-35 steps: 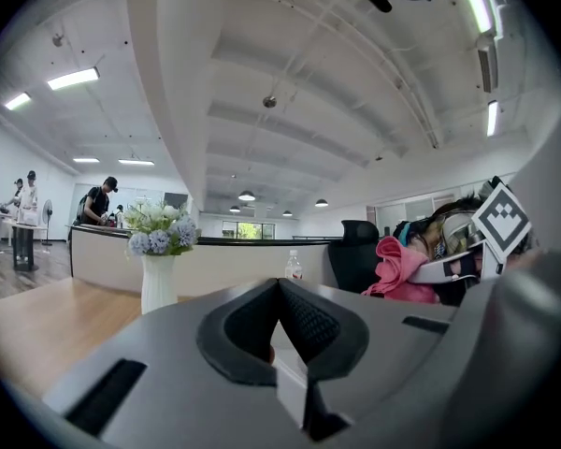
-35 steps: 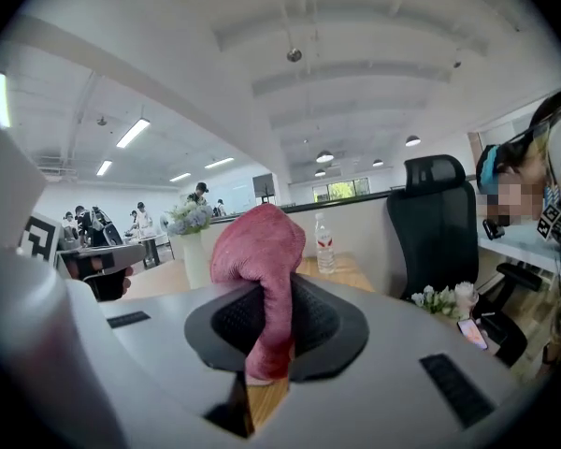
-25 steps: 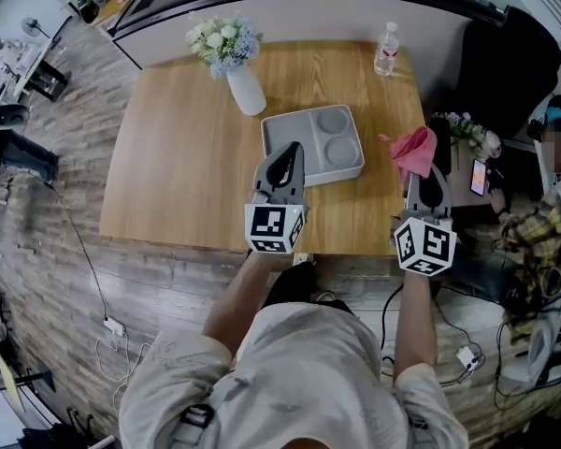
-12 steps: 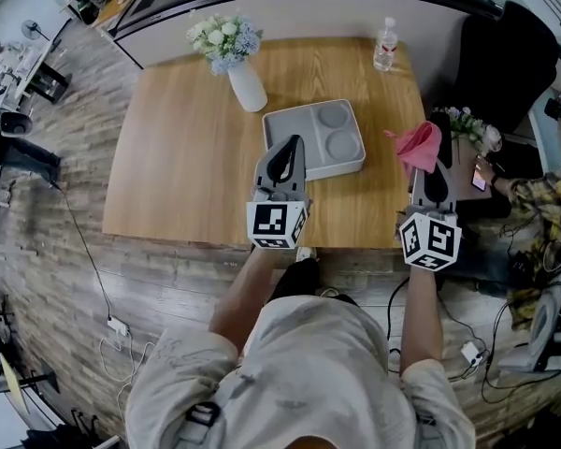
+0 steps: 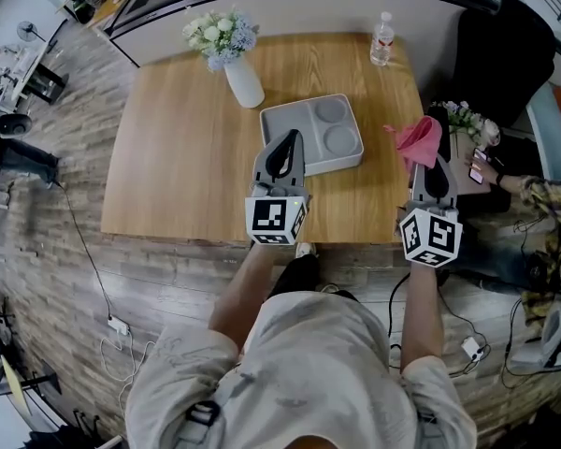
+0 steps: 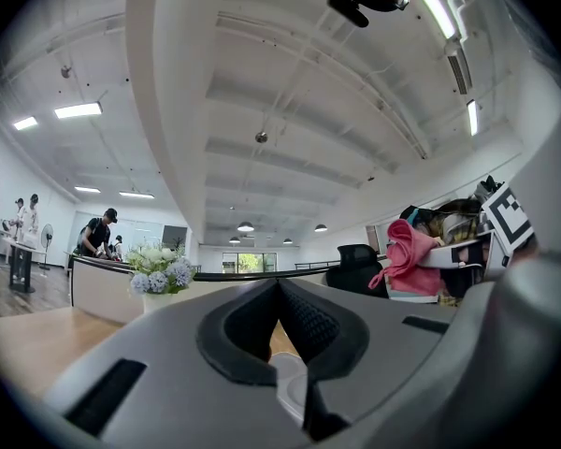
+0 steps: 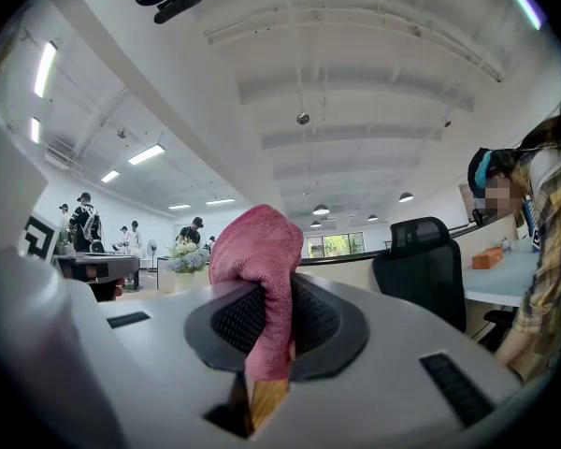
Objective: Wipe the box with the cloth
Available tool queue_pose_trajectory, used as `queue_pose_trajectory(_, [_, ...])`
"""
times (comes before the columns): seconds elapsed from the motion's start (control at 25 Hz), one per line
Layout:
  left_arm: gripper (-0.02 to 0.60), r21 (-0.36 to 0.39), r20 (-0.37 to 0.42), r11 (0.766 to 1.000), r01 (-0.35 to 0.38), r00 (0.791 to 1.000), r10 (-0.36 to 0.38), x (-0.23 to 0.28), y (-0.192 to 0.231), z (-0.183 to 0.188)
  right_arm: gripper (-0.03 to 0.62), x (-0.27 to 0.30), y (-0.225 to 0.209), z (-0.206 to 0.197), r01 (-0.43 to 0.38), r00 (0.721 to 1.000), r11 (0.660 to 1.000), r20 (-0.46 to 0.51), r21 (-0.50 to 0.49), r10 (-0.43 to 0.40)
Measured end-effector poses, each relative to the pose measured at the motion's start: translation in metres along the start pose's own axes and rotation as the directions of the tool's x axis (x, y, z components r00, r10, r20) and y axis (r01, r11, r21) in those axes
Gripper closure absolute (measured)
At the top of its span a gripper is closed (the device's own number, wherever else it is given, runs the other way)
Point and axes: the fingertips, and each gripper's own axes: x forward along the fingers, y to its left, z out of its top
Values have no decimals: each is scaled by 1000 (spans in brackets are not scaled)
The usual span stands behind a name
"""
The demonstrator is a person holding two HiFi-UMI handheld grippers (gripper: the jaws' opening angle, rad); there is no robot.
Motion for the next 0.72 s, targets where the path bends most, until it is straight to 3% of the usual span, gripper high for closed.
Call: queue_pose_trajectory(0.72, [572,-8,1,1000,11,1000,-11,-9,1,3,531,-7,5,0,3,1000,1000,-8,3,-3])
